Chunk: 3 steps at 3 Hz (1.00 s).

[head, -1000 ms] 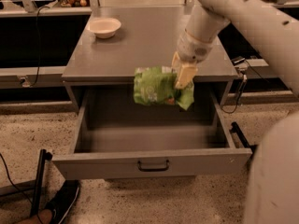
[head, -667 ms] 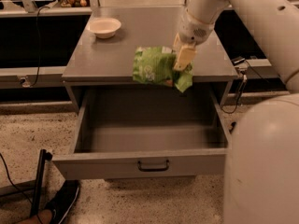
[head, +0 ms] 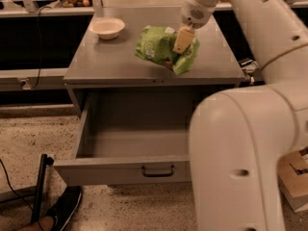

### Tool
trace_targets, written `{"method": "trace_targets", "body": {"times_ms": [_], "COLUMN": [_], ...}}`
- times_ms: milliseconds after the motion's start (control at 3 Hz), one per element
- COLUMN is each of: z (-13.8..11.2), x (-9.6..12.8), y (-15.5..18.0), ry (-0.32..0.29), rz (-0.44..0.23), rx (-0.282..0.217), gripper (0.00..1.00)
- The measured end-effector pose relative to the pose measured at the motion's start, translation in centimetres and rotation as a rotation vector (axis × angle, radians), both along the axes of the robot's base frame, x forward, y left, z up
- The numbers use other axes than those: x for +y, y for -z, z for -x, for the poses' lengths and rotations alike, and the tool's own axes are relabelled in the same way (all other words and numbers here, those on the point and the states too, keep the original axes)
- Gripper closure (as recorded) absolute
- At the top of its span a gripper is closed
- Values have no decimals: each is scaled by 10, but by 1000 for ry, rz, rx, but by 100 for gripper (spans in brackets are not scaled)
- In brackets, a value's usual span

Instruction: Pick green rice chip bag from top drawer and place on counter

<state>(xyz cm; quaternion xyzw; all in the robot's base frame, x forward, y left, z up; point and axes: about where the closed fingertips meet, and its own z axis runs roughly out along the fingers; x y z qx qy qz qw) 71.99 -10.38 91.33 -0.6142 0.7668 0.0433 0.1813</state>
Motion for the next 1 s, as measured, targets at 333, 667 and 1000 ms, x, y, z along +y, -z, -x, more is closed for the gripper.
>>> {"method": "trace_targets", "body": {"times_ms": [333, 667, 1000], "z": [-20, -32, -39], "x": [-11, -8, -4], "y": [23, 26, 28], "ry": [201, 294, 295], "rz": [-15, -49, -59], "rx": [75, 71, 52], "gripper": [82, 58, 36]}}
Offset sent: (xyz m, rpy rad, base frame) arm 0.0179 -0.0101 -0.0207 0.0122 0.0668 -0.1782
